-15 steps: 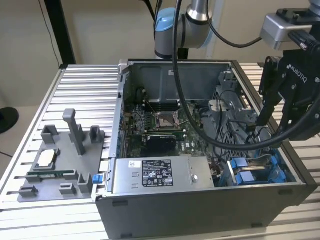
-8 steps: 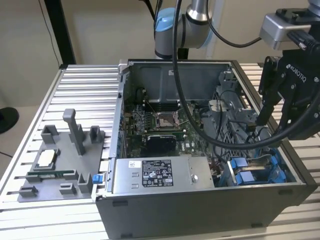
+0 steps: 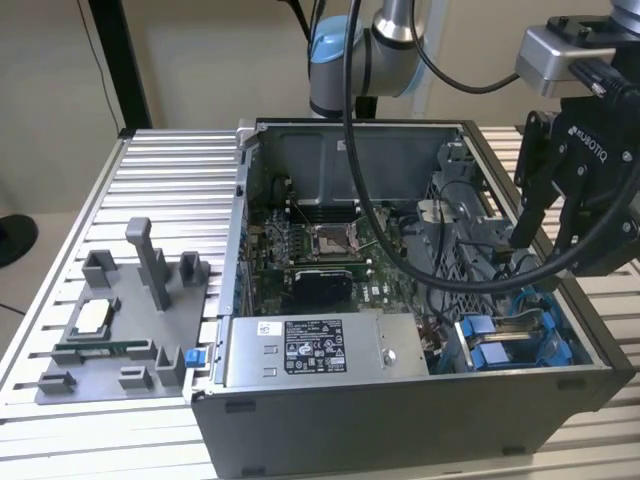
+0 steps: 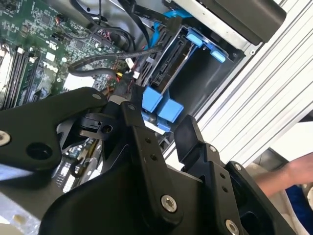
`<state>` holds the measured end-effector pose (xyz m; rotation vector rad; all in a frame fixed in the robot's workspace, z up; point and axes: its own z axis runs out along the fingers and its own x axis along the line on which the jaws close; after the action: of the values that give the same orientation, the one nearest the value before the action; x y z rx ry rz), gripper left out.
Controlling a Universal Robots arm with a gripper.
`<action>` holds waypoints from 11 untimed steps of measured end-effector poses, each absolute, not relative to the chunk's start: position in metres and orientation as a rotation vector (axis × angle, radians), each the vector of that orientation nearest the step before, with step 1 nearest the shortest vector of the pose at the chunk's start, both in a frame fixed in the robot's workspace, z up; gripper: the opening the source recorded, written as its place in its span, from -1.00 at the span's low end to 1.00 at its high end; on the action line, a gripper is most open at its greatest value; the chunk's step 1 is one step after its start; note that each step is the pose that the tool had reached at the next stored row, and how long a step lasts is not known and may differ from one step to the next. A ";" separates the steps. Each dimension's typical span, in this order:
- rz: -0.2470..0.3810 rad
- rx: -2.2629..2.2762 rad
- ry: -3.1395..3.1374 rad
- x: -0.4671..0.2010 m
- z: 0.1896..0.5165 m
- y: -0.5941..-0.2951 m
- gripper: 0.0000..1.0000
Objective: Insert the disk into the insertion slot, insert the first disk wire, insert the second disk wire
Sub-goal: 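Insert the first disk wire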
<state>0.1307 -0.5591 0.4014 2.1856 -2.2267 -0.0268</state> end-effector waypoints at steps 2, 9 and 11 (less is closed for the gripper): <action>-0.026 2.185 -2.227 0.129 0.400 -0.556 1.00; -0.027 2.185 -2.229 0.125 0.395 -0.549 1.00; -0.028 2.185 -2.230 0.125 0.394 -0.548 1.00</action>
<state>0.1246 -0.5480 0.3942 2.1851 -2.2297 -0.0280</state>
